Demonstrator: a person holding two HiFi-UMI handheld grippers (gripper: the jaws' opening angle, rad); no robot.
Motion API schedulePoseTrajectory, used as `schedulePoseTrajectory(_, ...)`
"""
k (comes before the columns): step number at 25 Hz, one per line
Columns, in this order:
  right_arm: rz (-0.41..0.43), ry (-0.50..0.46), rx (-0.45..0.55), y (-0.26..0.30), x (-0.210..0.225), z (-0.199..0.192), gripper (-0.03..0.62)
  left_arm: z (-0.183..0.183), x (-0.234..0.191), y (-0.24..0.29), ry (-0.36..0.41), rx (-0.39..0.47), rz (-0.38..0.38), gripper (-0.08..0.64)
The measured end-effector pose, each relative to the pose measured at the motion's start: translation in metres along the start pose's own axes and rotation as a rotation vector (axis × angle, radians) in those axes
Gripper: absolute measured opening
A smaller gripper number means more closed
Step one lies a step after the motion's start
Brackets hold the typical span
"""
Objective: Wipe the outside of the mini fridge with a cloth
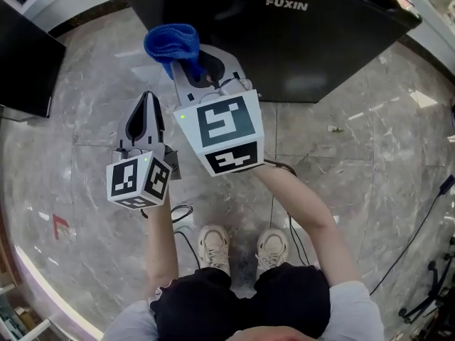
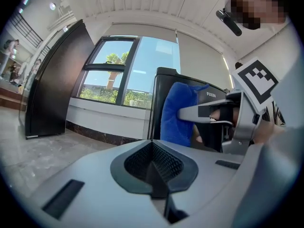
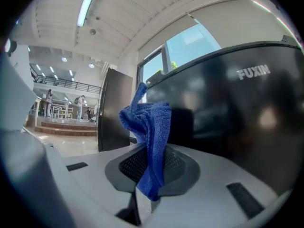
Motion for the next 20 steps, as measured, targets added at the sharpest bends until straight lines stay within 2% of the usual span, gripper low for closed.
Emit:
schedulePoseTrajectory(6, -0.010, -0.130, -0.011, 0.026, -0.020, -0.012, 0.072, -0.003, -0.009, -0.001, -0.001, -0.006, 0.024, 0.005)
schedulePoseTrajectory(11, -0.017, -0.194, -0.008, 0.033, -0.021, -0.019, 0.072, -0.005, -0.008, 0.000, 0.000, -0.011, 0.017, 0.005)
schedulePoseTrajectory(20, -0.066, -0.187, -0.003, 0.021, -0.010, -0.020, 0.072, -0.004, -0.007, -0.001, 0.002, -0.008, 0.020, 0.005)
Point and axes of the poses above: the fingertips, and each gripper's own axes: y forward along the fingers, x to its right, z out of its top, the point moved 7 cm from there along -y, backward along the fingers, and after that the axes turned 11 degrees about x, right-handed, at the moved point
